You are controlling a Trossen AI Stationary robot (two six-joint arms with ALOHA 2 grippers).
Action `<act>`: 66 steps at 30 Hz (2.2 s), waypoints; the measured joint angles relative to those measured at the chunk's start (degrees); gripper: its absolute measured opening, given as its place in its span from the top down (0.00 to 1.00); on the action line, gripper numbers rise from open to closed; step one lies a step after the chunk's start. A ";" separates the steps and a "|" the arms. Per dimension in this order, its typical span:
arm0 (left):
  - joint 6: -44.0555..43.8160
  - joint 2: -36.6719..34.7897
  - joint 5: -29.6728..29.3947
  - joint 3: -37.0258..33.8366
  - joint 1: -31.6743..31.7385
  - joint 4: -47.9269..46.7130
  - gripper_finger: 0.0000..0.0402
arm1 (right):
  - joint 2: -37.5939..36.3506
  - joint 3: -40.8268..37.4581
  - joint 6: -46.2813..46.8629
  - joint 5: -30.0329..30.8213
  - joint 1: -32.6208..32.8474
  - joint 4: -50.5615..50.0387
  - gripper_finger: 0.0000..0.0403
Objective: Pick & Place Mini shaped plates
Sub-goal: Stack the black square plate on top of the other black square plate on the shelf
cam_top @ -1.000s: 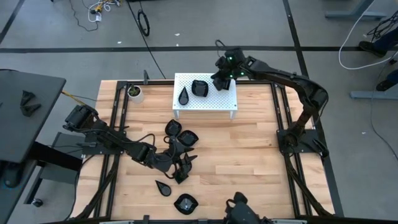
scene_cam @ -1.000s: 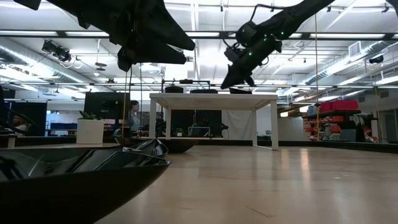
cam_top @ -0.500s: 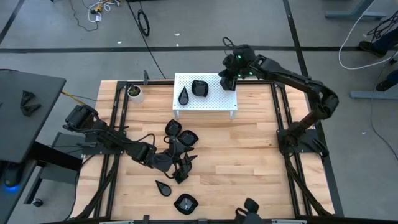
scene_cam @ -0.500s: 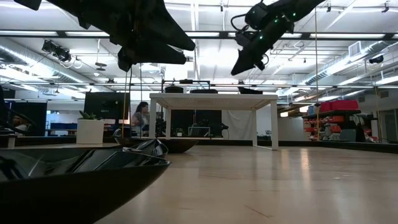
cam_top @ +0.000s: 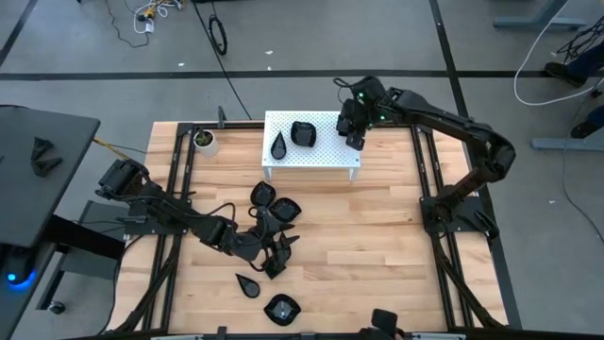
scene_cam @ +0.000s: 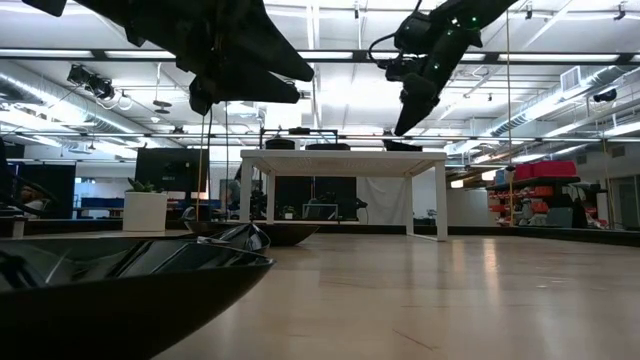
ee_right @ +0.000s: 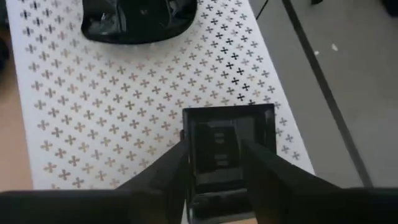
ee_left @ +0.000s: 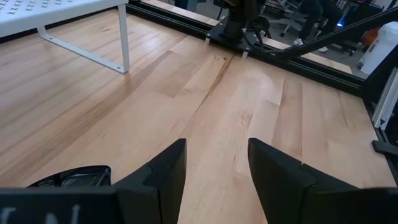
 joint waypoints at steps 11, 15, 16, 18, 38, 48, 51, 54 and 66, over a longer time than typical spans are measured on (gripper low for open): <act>0.00 0.00 0.02 0.00 0.00 -0.01 0.56 | 2.54 -0.02 -2.04 -0.04 0.04 -0.02 0.75; 0.02 0.00 0.02 0.00 0.00 -0.02 0.56 | 2.54 -0.02 -2.14 -0.09 0.04 -0.11 0.86; 0.02 0.00 0.02 0.00 0.00 -0.02 0.56 | 2.54 -0.02 -2.14 -0.13 0.04 -0.11 0.89; 0.02 0.00 0.02 0.00 0.00 -0.02 0.56 | 2.54 -0.02 -2.15 -0.16 0.12 -0.09 0.96; 0.04 0.00 0.02 0.00 0.00 -0.04 0.56 | -1.62 -0.02 -3.77 8.38 6.16 1.56 1.00; 0.01 -0.02 0.02 0.00 0.00 -0.04 0.56 | -1.55 -0.09 -4.37 10.84 6.81 -0.08 0.99; 0.02 0.00 0.02 0.00 0.00 -0.04 0.56 | -1.35 -0.09 -6.17 10.75 7.08 0.05 0.97; 0.02 -0.02 0.02 0.00 0.00 -0.03 0.56 | -1.35 -0.09 -7.37 10.67 7.10 0.87 0.95; 0.00 -0.02 0.02 0.00 0.00 -0.04 0.56 | -1.35 -0.09 -2.60 11.34 7.10 -0.20 0.74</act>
